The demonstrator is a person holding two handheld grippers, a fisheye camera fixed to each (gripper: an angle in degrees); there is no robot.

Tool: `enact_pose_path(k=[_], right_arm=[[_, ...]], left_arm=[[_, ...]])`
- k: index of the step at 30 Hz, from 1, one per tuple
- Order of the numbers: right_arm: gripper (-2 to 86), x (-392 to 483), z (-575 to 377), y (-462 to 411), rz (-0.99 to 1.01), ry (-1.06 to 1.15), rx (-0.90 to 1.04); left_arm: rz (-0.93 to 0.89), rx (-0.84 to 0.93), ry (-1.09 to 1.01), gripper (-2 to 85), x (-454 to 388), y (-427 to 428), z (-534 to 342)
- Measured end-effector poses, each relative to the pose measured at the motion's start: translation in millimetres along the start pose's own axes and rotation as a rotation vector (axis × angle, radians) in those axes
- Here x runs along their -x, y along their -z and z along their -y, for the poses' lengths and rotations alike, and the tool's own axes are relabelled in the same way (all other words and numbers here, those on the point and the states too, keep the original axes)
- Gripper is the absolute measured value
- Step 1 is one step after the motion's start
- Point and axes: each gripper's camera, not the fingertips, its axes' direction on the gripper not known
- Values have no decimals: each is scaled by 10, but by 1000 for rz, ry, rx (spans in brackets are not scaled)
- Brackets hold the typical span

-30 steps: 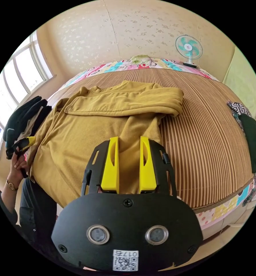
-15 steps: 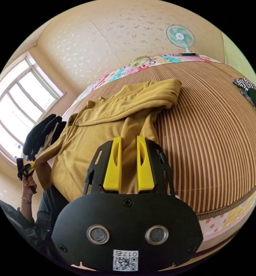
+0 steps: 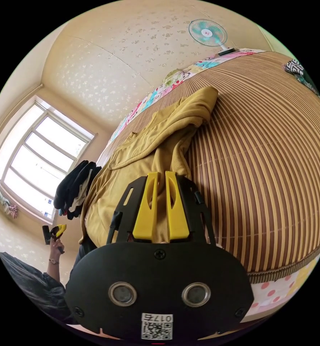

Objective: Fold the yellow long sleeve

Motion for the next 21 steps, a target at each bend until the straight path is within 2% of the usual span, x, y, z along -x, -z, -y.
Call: enact_pose_path(k=[4, 7, 10, 11, 12, 13, 16, 18, 21], right_arm=[[30, -59, 123, 92, 27, -16, -3], [30, -71, 200, 147, 30, -17, -6], [31, -84, 274, 196, 33, -18, -9], [31, -95, 301, 216, 38, -21, -10], [31, -101, 314, 226, 41, -23, -11], [31, -112, 341, 245, 47, -27, -12], [31, -109, 399, 282, 46, -28, -16], [30, -113, 432, 297, 47, -27, -17], [30, -167, 479, 330, 82, -39, -20]], left_arm=[[65, 219, -82, 147, -230, -735, -38], [299, 368, -165, 157, -492, -1324, -146], [480, 436, -176, 114, -552, -1666, -280], [517, 451, -179, 70, -556, -1719, -326], [484, 447, -187, 21, -587, -1690, -356], [442, 435, -187, 16, -612, -1638, -357], [118, 262, -178, -1, -821, -1103, -225], [-160, 92, -174, -4, -1034, -723, 54], [-389, 9, -281, -5, -1554, -753, 578]])
